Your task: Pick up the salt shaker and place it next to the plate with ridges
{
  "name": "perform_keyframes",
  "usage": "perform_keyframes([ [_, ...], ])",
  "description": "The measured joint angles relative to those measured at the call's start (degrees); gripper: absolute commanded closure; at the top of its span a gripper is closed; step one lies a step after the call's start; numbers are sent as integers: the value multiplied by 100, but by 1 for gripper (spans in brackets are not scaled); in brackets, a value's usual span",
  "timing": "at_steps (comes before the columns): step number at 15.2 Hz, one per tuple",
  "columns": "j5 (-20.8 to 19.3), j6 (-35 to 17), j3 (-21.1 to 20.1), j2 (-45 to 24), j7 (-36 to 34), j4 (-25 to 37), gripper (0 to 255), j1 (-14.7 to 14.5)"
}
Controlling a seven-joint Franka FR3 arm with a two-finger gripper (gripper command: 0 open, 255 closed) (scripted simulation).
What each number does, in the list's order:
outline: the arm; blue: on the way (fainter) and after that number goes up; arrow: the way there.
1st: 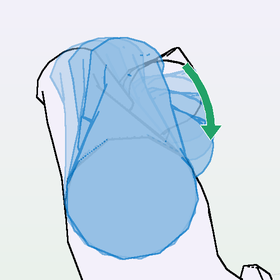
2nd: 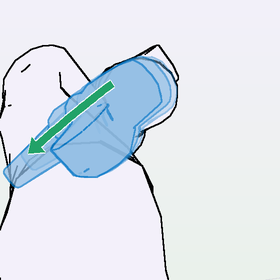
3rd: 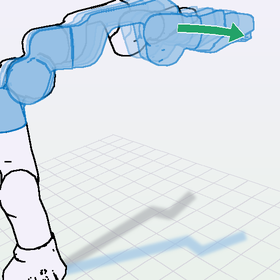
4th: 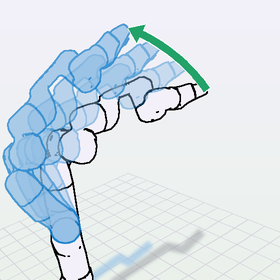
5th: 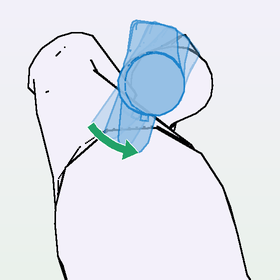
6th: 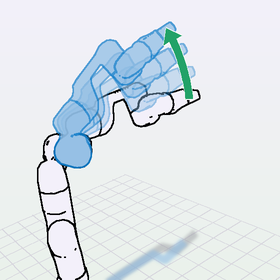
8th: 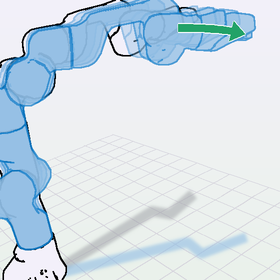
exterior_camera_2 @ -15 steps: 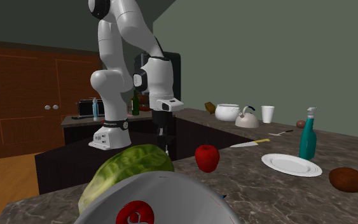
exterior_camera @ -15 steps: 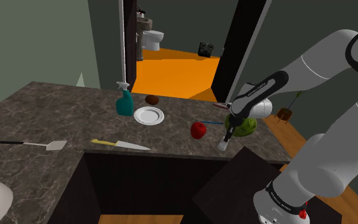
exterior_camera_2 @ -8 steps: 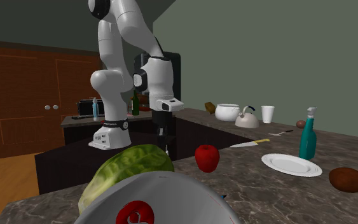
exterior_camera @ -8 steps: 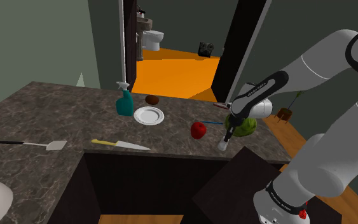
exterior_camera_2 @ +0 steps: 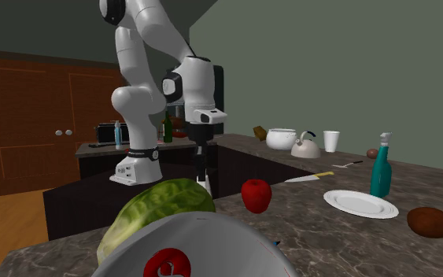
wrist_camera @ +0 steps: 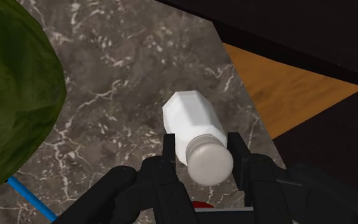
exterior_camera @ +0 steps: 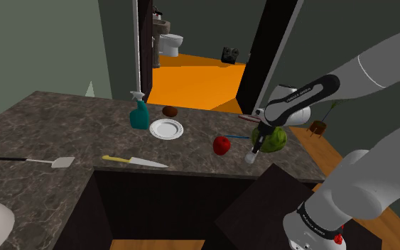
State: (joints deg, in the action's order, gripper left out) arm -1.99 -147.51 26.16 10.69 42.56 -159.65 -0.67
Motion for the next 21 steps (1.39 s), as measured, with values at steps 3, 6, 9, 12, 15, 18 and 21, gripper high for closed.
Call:
perform_keyframes([
  [3,-193,316,-56,304,-138,28,255,99],
  [6,-311,643,-133,573,-264,97,255,158],
  [9,-417,968,-193,847,-345,159,255,231],
  [12,-470,1270,-249,1058,-404,255,255,271],
  [15,-517,1587,-308,1280,-458,355,255,311],
  [18,-528,1882,-371,1448,-511,486,255,323],
  [21,-561,2167,-416,1644,-537,578,255,361],
])
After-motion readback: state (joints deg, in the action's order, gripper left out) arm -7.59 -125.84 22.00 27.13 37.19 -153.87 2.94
